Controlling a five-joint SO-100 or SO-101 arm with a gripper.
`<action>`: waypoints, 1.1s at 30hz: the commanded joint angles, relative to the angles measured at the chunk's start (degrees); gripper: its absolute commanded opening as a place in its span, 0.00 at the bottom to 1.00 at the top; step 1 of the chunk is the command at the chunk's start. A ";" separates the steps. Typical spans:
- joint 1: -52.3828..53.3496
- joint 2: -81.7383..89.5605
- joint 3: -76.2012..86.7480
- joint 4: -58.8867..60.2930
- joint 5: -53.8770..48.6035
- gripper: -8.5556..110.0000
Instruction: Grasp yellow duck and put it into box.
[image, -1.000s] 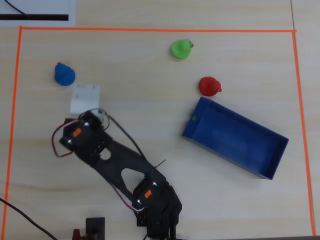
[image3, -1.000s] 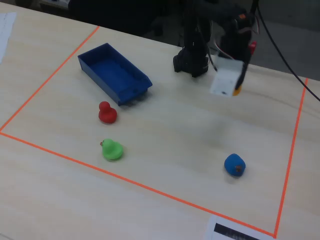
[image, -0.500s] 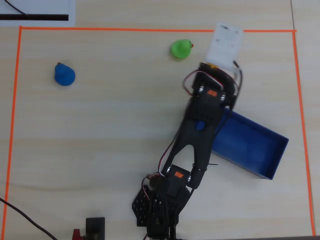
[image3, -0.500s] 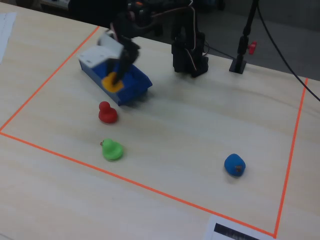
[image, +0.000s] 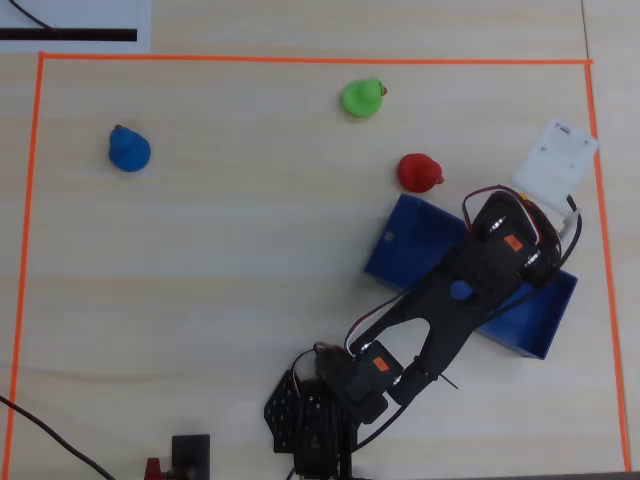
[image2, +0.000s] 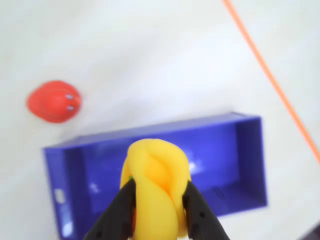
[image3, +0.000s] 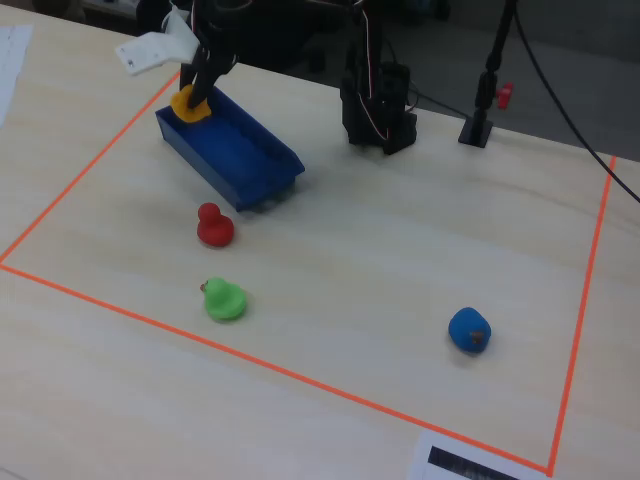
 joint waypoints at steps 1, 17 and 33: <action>2.81 4.13 2.46 -0.53 -1.49 0.07; 11.69 7.73 26.89 -13.54 -5.71 0.07; 14.24 9.05 31.29 -16.88 -9.32 0.44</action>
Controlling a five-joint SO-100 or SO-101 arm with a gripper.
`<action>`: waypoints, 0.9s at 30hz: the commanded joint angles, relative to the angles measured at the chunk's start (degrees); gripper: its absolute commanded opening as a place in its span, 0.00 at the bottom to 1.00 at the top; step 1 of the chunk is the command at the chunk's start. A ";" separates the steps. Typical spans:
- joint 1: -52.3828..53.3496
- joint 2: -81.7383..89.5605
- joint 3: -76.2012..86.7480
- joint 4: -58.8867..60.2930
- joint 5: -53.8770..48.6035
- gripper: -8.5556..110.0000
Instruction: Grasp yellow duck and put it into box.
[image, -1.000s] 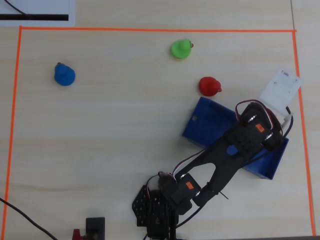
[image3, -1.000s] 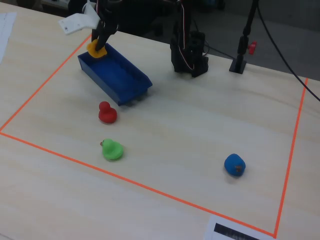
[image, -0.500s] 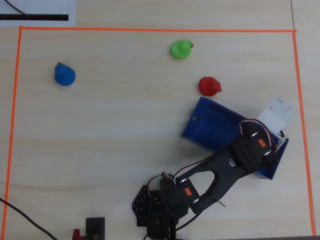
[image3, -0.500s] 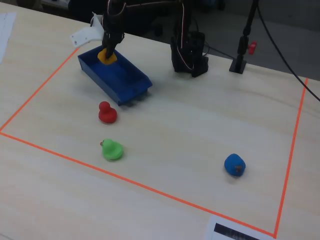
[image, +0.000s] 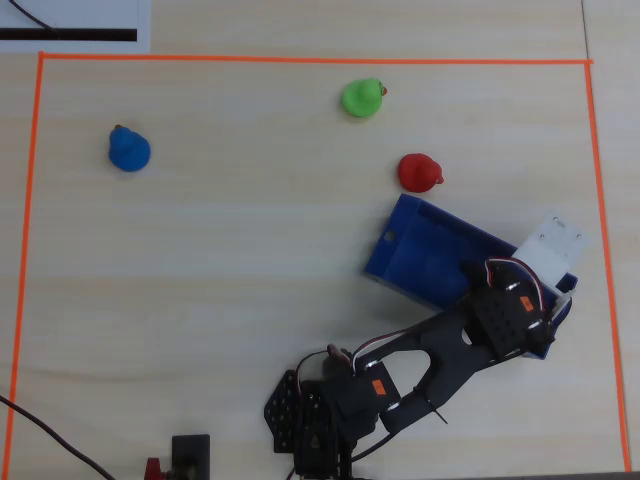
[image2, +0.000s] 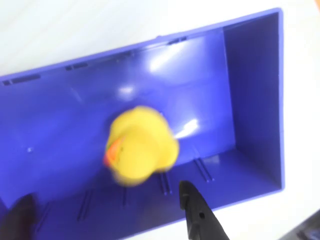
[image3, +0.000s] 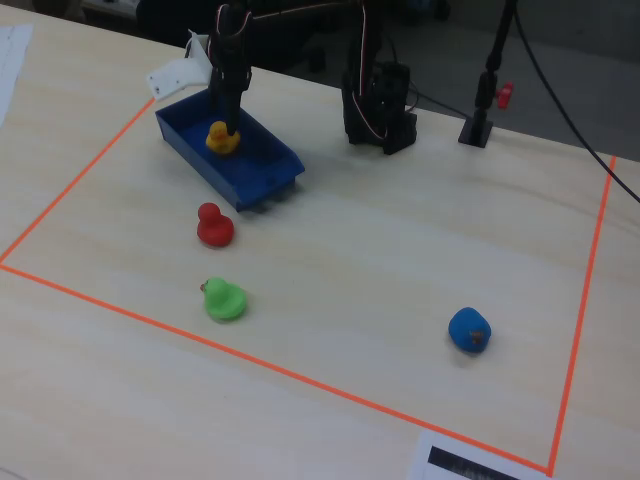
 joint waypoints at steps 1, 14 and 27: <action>-0.88 4.13 -1.41 0.18 0.53 0.45; -41.84 12.30 -29.71 31.46 29.88 0.07; -67.41 66.88 29.97 24.52 30.85 0.07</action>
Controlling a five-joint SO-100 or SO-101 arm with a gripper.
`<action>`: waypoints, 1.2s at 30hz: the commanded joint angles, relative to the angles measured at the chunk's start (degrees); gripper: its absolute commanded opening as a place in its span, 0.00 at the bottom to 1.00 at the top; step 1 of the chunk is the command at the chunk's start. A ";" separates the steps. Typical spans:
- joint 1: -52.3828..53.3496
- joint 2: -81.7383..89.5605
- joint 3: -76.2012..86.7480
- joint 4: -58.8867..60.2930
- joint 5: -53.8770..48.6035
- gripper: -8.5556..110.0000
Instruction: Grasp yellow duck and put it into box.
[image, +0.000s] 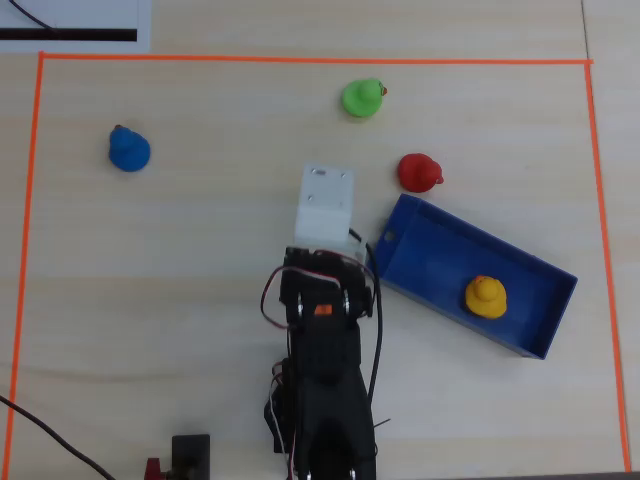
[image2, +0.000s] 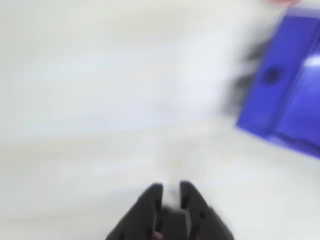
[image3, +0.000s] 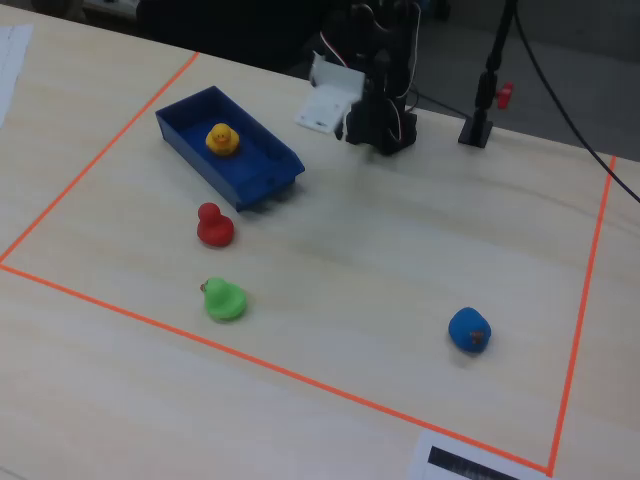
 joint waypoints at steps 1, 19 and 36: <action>-0.09 21.45 13.01 -3.43 -3.87 0.07; 4.75 39.46 41.75 -7.38 -6.59 0.07; 6.24 39.55 50.89 -11.43 -11.60 0.07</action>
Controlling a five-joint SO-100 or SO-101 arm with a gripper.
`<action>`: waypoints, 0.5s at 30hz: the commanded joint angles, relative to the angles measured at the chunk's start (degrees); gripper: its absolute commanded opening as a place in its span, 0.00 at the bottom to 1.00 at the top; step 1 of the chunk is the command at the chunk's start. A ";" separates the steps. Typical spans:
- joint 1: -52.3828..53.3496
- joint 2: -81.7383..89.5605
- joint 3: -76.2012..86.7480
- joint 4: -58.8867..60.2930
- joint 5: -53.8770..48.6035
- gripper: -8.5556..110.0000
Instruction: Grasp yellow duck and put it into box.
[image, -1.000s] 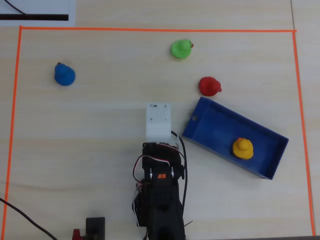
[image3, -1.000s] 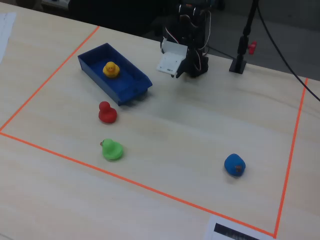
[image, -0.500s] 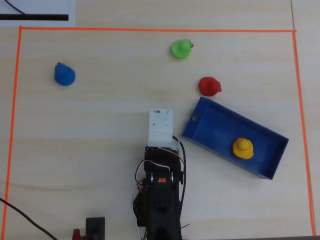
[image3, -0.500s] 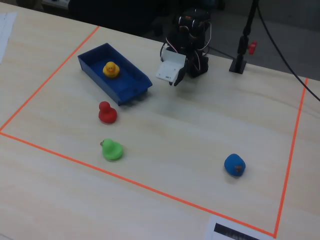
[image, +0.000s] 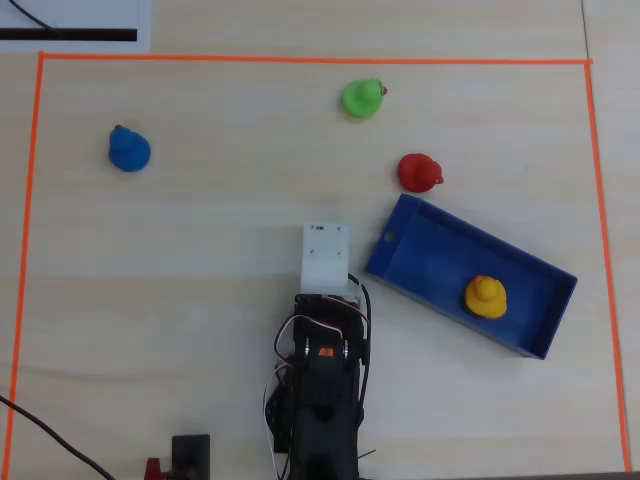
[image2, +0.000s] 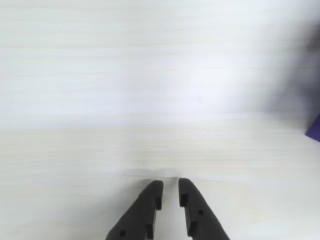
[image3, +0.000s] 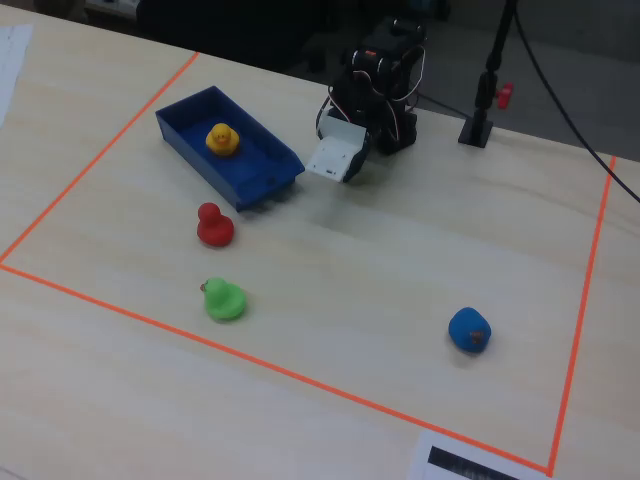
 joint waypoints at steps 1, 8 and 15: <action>-1.67 -0.18 0.53 0.18 -0.35 0.07; -3.25 -0.18 0.53 0.09 -0.62 0.08; -3.25 -0.18 0.53 0.09 -0.62 0.09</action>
